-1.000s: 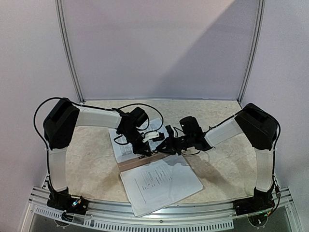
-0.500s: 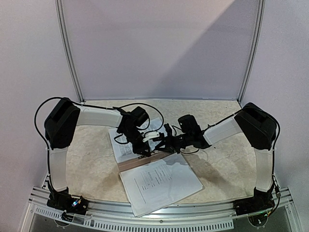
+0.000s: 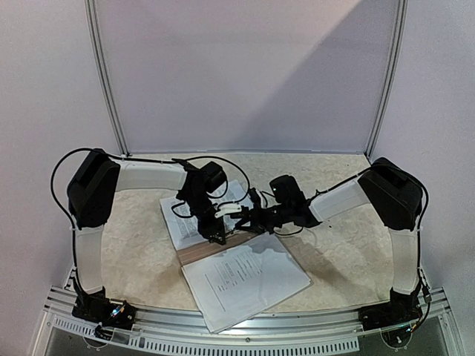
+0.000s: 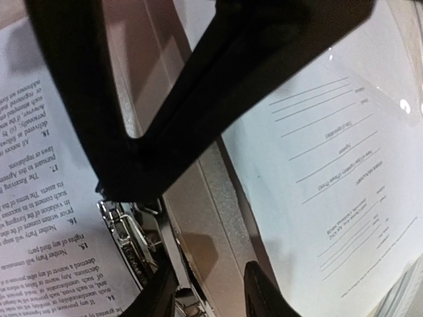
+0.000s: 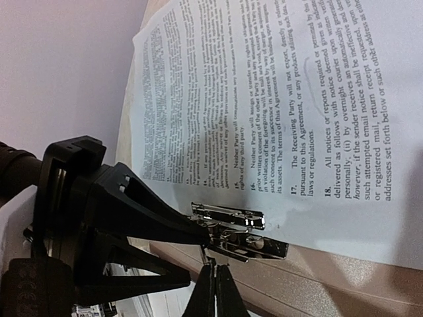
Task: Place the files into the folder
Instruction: Clamp the file with the spring clip on the folder.
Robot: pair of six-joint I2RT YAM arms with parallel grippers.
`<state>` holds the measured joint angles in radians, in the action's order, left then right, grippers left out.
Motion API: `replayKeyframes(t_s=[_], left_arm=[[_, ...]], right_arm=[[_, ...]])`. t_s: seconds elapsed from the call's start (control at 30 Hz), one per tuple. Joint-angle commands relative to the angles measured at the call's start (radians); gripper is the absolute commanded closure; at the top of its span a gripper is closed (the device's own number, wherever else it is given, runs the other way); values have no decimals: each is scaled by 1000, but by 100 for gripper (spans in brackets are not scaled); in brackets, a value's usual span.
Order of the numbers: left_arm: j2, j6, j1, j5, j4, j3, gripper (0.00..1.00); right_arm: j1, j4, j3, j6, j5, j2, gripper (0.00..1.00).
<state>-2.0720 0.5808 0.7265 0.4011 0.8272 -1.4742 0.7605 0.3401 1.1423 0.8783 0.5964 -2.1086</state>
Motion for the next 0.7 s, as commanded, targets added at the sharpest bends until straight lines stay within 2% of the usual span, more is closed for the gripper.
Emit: replayKeyframes(t_s=[0.0, 0.07, 0.17, 0.33, 0.47, 0.67], left_arm=[[93, 71, -28, 145, 204, -56, 66], [109, 72, -54, 139, 219, -41, 72], [136, 23, -100, 44, 157, 27, 79], [140, 63, -135, 101, 162, 84, 76], [110, 52, -141, 115, 165, 63, 76], [100, -49, -167, -92, 76, 103, 87]], right_arm=[[-1, -136, -7, -46, -113, -69, 100], [1, -140, -1, -53, -117, -80, 100], [9, -143, 13, -70, -127, -93, 100], [12, -128, 25, -74, -119, -114, 100], [20, -126, 54, -67, -100, -125, 100], [38, -117, 77, -83, -130, -130, 100]])
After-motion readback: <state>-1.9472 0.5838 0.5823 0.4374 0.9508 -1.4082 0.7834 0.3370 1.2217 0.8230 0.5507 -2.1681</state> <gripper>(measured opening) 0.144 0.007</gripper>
